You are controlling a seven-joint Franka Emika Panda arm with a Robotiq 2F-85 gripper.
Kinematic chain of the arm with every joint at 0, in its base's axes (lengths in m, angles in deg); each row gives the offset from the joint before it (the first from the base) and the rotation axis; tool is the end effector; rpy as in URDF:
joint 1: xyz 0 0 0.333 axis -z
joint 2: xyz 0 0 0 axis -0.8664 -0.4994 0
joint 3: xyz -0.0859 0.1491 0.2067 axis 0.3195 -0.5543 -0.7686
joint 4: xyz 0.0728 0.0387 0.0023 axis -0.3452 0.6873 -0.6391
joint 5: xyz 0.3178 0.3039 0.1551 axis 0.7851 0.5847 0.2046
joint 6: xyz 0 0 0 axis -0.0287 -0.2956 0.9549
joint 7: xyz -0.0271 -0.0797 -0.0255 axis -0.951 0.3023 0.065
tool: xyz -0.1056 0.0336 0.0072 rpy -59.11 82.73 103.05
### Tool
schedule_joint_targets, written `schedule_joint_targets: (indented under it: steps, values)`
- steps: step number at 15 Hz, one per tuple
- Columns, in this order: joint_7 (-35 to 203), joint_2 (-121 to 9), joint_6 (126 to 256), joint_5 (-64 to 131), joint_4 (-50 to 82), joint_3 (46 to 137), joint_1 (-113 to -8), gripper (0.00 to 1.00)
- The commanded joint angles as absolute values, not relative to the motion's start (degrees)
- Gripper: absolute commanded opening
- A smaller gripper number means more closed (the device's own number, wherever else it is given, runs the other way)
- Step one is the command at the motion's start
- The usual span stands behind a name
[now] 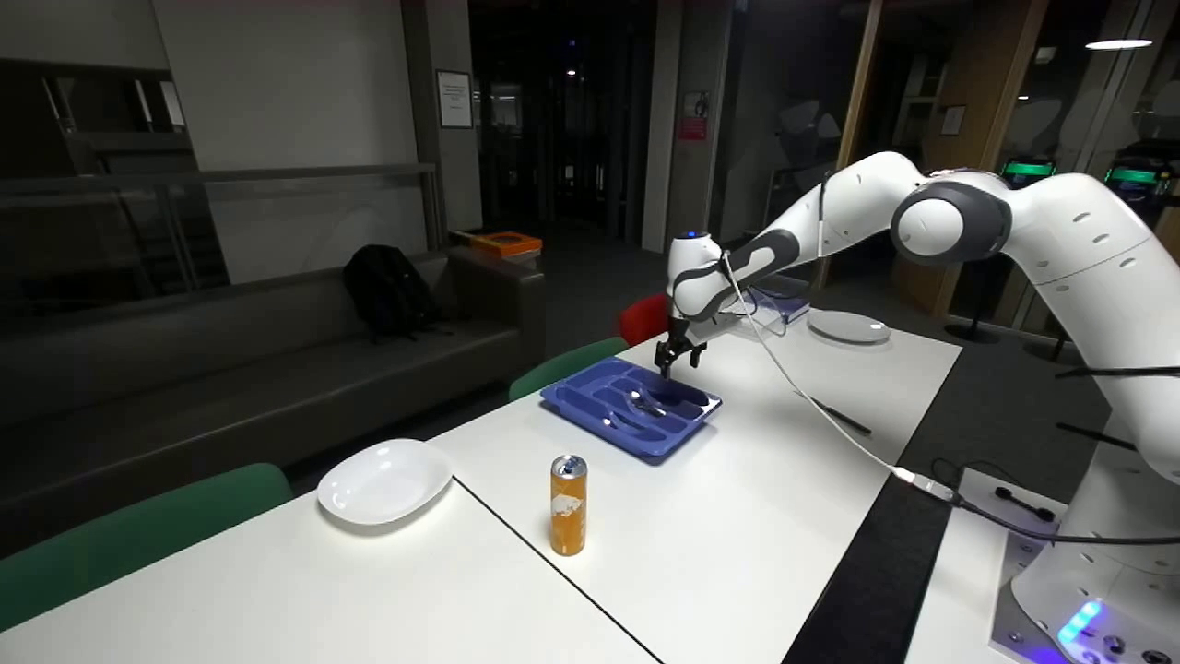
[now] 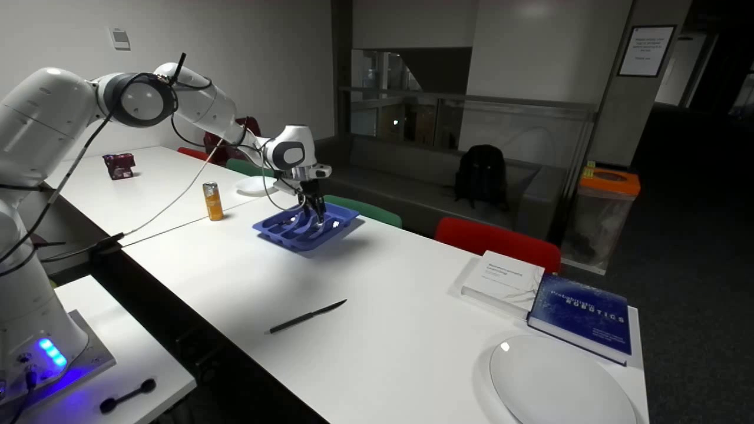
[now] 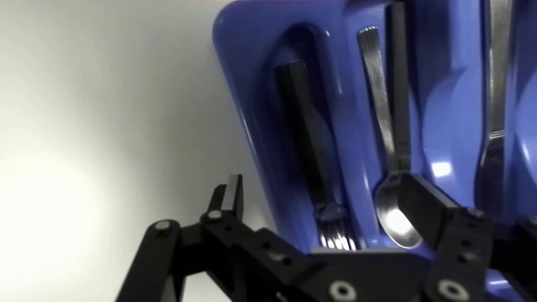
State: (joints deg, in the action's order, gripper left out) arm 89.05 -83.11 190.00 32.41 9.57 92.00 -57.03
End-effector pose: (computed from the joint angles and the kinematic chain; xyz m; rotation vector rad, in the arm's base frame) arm 0.7413 -0.0937 0.1405 3.0138 -0.3468 0.1175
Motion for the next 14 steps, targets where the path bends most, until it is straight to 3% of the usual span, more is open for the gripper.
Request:
schedule_joint_targets:
  steps: [1,9,14]
  values:
    - [87.0,-75.6,196.7,37.1,23.3,92.0,-52.6,1.0]
    - [79.2,-65.2,205.8,52.9,41.5,90.6,-42.4,1.0]
    - [79.1,-61.4,205.1,54.6,46.1,93.1,-42.6,1.0]
